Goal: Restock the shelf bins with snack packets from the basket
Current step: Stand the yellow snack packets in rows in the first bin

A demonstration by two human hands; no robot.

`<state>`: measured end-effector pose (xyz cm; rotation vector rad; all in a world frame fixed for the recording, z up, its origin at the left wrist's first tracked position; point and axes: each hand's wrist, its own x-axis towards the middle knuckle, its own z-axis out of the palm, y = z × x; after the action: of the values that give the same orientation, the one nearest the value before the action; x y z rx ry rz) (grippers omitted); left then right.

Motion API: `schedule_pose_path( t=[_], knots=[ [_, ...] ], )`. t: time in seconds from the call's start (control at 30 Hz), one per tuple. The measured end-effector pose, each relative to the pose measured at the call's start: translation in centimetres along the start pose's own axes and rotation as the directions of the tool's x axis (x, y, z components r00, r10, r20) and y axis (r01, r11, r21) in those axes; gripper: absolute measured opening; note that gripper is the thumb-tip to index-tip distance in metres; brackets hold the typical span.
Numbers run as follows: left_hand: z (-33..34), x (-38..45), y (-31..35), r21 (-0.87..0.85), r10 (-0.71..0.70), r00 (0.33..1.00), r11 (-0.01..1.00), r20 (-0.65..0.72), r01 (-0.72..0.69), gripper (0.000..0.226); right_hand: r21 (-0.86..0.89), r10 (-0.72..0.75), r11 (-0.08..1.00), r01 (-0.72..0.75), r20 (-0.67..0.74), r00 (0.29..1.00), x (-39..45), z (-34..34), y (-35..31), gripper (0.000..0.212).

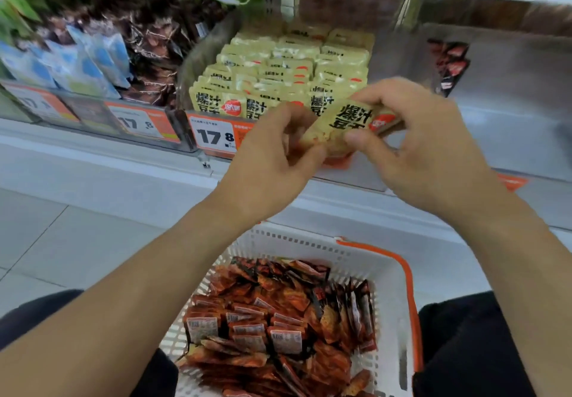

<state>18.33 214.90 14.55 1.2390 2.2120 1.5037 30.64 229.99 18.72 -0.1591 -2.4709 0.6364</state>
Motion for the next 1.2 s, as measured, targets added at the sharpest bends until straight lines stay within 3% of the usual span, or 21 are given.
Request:
schedule_pose_path(
  t=[0.07,0.13,0.23,0.37,0.7,0.87,0.93,1.0,1.1,1.17,1.2],
  knots=[
    [0.1,0.6,0.8,0.067,0.112,0.973,0.993,-0.204,-0.100,0.038,-0.111,-0.098,0.991,0.075,-0.213,0.972,0.3,-0.6,0.1,0.024],
    [-0.1,1.4,0.1,0.318,0.264,0.925,0.932,-0.274,-0.172,0.049,-0.140,-0.118,0.987,0.078,-0.311,0.943,0.9,-0.6,0.6,0.025],
    [-0.5,1.8,-1.8,0.581,0.239,0.958,0.807,-0.160,-0.104,0.074,-0.098,-0.030,0.995,0.001,-0.293,0.956,1.7,0.3,1.4,0.034],
    [-0.5,1.4,-3.9,0.696,0.155,0.987,0.713,-0.039,-0.085,0.086,-0.058,0.120,0.989,-0.134,-0.201,0.972,2.9,2.5,2.9,0.037],
    [-0.6,1.5,-4.1,0.707,0.154,0.988,0.702,-0.024,-0.092,0.086,-0.131,0.275,0.949,-0.288,-0.111,0.955,4.8,5.2,4.2,0.045],
    [-0.5,1.6,-4.1,0.702,0.155,0.988,0.706,-0.026,-0.092,0.085,-0.195,0.257,0.945,-0.263,-0.055,0.965,4.7,5.3,4.4,0.030],
    [-0.4,1.5,-4.0,0.703,0.153,0.988,0.704,-0.013,-0.099,0.085,-0.272,0.221,0.936,-0.223,-0.038,0.974,4.4,5.4,4.3,0.033],
    [-0.6,1.3,-3.7,0.673,0.160,0.987,0.732,-0.017,-0.107,0.083,-0.310,0.143,0.935,-0.174,-0.121,0.982,4.0,5.6,4.0,0.036],
    [-1.4,0.4,-3.0,0.617,0.295,0.952,0.765,-0.081,-0.184,0.066,-0.140,-0.018,0.989,-0.035,-0.358,0.933,3.3,5.8,1.8,0.020],
    [-2.3,-0.6,-3.2,0.565,0.365,0.918,0.796,-0.158,-0.219,0.045,-0.004,-0.111,0.993,0.118,-0.373,0.921,2.6,6.7,-0.2,0.012],
    [-2.8,-1.3,-3.6,0.526,0.333,0.925,0.828,-0.182,-0.194,0.034,0.062,-0.134,0.985,0.162,-0.325,0.936,2.1,7.6,-1.0,0.011]
  ],
)
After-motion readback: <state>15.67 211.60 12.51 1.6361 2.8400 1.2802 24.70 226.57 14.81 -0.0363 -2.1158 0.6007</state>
